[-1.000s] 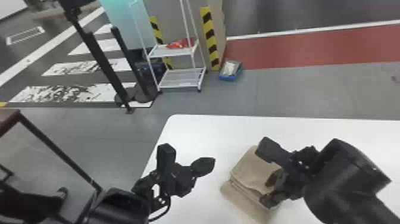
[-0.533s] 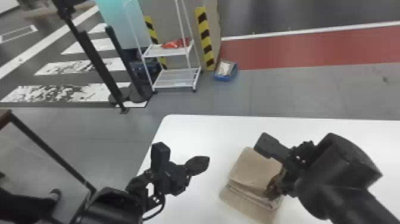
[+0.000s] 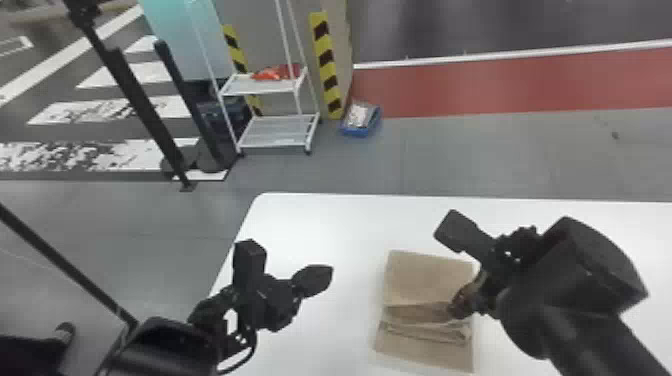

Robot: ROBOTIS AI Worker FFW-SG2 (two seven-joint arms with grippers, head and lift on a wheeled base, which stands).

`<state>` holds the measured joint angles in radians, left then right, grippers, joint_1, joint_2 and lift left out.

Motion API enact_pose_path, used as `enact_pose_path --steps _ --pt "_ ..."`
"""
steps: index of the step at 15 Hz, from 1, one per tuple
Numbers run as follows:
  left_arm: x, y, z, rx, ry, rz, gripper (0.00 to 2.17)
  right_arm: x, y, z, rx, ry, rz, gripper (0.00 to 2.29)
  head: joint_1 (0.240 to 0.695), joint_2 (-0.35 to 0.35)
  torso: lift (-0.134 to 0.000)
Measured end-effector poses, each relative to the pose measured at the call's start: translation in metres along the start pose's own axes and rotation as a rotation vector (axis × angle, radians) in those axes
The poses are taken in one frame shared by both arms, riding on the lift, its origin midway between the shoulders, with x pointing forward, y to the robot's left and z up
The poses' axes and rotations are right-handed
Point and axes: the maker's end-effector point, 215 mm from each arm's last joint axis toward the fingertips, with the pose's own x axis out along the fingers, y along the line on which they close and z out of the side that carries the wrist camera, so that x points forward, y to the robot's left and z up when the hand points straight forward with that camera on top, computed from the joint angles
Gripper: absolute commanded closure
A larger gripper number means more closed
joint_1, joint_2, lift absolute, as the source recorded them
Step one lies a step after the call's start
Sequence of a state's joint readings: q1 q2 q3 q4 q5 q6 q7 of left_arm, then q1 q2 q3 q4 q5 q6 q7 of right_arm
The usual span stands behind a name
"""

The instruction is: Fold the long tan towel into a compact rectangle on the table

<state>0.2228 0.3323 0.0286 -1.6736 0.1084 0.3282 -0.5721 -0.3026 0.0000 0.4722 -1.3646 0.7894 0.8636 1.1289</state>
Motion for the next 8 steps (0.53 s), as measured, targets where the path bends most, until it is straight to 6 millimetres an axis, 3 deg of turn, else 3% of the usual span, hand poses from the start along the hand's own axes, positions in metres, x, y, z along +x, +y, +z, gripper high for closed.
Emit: enact_pose_path --steps 1,2,5,8 --pt "-0.002 -0.004 -0.001 -0.008 0.006 -0.003 1.9 -0.003 0.0 0.002 0.002 -0.01 -0.004 0.3 0.695 0.243 0.0" --pt "-0.006 -0.009 -0.002 -0.019 0.012 -0.007 1.9 -0.006 0.002 0.007 -0.002 -0.028 -0.007 0.15 0.695 0.244 0.0" --pt "-0.027 -0.018 -0.019 -0.099 0.068 0.004 1.9 -0.015 0.011 0.025 -0.029 -0.069 -0.001 0.07 0.695 0.275 0.0" --pt "-0.054 -0.024 -0.062 -0.277 0.202 0.037 1.9 -0.016 0.013 0.039 -0.078 -0.078 0.006 0.09 0.695 0.326 0.0"
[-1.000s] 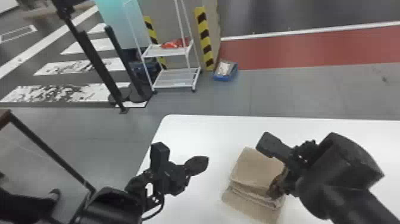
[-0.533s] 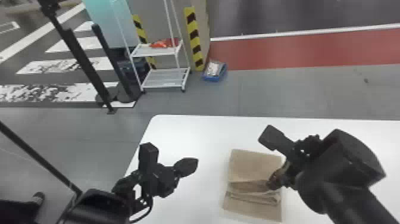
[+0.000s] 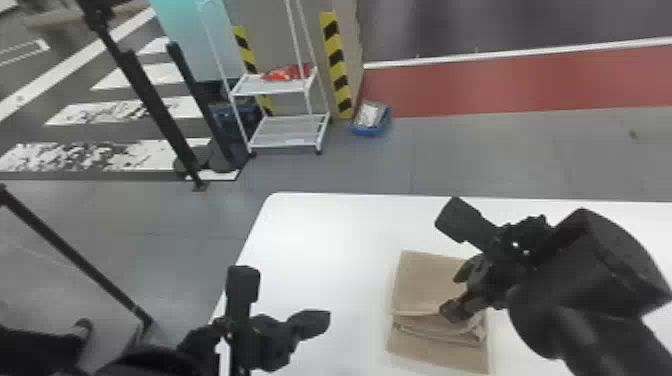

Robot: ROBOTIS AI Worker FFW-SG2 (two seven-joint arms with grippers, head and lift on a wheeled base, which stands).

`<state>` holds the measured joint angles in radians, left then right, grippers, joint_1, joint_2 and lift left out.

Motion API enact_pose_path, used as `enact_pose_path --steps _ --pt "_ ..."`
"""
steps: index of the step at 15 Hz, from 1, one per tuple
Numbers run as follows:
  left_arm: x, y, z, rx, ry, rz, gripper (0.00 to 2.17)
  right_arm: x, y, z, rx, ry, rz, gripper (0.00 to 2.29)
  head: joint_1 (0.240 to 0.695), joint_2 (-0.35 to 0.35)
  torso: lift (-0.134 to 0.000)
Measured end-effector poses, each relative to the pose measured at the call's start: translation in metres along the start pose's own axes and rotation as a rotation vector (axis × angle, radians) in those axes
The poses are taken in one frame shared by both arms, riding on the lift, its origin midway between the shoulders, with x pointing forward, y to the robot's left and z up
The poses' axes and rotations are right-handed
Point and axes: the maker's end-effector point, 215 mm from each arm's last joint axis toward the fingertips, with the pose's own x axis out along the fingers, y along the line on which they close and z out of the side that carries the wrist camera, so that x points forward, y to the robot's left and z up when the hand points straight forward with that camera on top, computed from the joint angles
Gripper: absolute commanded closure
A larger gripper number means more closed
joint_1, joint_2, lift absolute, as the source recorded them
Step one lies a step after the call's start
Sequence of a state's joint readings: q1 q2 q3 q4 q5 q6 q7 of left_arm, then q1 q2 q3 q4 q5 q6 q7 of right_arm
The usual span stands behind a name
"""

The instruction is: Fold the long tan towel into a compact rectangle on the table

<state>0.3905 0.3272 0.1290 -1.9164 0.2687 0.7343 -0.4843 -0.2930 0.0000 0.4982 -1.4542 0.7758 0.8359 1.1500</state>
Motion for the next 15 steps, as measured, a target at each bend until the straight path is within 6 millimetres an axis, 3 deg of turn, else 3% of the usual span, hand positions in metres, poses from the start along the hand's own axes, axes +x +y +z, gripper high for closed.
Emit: enact_pose_path --steps 3,7,11,15 --pt "-0.017 -0.003 -0.017 -0.076 0.022 0.0 1.9 0.017 0.021 0.008 -0.082 0.008 0.094 0.33 0.695 0.35 0.0" --pt "-0.03 -0.019 -0.02 -0.091 0.024 -0.013 1.9 0.03 0.065 0.013 -0.165 0.025 0.212 0.4 0.695 0.35 0.0" --pt "-0.033 -0.039 -0.026 -0.088 0.036 -0.038 1.9 0.037 0.058 -0.005 -0.244 0.117 0.131 0.41 0.695 0.35 0.0" --pt "-0.034 -0.041 -0.03 -0.086 0.042 -0.039 1.9 0.036 0.048 -0.017 -0.284 0.175 0.056 0.41 0.695 0.35 0.0"
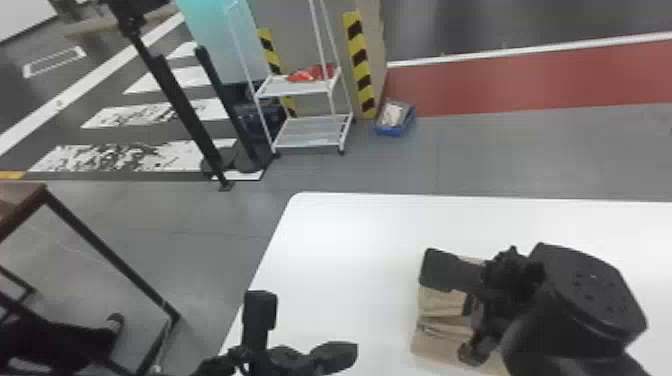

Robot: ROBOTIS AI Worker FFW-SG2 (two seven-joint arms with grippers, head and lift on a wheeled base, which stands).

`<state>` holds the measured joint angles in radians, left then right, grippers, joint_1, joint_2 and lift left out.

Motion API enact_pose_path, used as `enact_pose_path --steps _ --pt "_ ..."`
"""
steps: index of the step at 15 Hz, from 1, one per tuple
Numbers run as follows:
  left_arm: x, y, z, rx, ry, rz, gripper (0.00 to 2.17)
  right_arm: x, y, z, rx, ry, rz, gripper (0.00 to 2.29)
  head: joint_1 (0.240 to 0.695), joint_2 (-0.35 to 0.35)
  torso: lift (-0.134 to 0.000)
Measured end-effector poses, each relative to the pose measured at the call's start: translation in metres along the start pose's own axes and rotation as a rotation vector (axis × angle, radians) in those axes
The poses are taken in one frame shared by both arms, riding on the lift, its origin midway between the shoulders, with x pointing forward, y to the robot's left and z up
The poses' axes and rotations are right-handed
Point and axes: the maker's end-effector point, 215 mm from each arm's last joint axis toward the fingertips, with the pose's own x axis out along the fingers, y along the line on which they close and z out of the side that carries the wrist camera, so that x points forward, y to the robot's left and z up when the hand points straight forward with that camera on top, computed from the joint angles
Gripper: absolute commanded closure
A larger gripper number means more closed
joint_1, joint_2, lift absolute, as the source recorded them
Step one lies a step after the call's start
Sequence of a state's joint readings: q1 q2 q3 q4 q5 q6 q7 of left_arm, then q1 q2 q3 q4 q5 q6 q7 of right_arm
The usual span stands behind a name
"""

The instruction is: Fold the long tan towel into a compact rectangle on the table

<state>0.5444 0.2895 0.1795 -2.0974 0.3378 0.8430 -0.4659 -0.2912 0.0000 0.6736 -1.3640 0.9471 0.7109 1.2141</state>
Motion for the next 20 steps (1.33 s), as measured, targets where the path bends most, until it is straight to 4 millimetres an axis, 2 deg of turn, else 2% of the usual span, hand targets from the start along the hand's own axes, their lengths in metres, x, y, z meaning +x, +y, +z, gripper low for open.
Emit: enact_pose_path --steps 12,16,18,20 --pt "0.006 -0.003 0.0 0.002 0.004 -0.008 1.9 -0.013 -0.02 0.011 -0.042 0.003 -0.116 0.41 0.695 0.35 0.0" --pt "0.006 -0.004 0.001 0.005 0.002 -0.011 1.9 -0.025 -0.028 0.021 -0.035 -0.029 -0.138 0.41 0.695 0.35 0.0" --pt "0.005 -0.005 0.003 0.007 0.0 -0.013 1.9 -0.024 -0.027 0.018 -0.025 -0.025 -0.13 0.41 0.695 0.35 0.0" --pt "0.006 -0.007 0.003 0.007 0.0 -0.015 1.9 -0.015 -0.023 0.007 -0.021 0.001 -0.119 0.41 0.695 0.35 0.0"
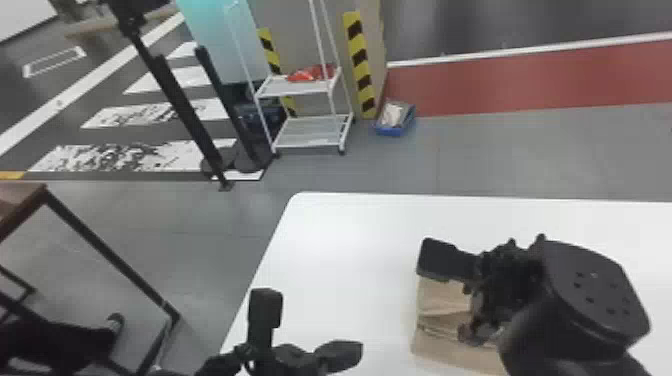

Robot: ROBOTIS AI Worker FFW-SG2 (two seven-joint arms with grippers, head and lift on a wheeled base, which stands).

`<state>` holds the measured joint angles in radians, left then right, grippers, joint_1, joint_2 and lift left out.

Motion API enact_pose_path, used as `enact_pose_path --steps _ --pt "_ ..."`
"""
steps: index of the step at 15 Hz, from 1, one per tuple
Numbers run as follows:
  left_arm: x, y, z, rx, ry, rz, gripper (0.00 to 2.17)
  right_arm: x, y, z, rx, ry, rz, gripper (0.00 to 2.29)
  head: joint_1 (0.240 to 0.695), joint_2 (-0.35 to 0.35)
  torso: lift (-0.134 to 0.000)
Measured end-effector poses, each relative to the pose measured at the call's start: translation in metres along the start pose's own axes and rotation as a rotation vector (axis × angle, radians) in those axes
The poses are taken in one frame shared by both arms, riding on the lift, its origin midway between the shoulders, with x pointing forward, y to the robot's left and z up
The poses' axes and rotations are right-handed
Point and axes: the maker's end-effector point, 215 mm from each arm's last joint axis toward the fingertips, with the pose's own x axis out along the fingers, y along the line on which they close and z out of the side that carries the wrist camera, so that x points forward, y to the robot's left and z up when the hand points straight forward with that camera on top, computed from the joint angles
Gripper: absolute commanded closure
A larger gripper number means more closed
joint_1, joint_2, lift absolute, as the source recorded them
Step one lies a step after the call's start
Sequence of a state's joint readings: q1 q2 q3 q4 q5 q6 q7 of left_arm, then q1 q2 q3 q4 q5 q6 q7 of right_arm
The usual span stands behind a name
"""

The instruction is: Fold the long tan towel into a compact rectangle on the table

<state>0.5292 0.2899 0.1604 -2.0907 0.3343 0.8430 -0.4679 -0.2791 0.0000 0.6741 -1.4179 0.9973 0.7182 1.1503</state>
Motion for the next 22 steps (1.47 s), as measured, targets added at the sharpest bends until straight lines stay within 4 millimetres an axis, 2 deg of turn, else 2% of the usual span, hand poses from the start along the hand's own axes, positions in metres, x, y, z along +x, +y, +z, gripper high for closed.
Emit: enact_pose_path --steps 4,14,22 --pt "0.0 -0.002 -0.002 0.0 0.003 -0.004 1.9 0.013 0.013 -0.011 -0.006 0.036 0.025 0.47 0.695 0.345 0.0" --pt "-0.001 -0.004 -0.004 -0.001 0.007 -0.008 1.9 0.029 0.022 -0.021 -0.025 0.073 0.021 0.5 0.695 0.344 0.0" --pt "-0.001 -0.005 -0.004 0.0 0.006 -0.012 1.9 0.028 0.015 -0.026 -0.007 0.082 -0.005 0.53 0.695 0.332 0.0"
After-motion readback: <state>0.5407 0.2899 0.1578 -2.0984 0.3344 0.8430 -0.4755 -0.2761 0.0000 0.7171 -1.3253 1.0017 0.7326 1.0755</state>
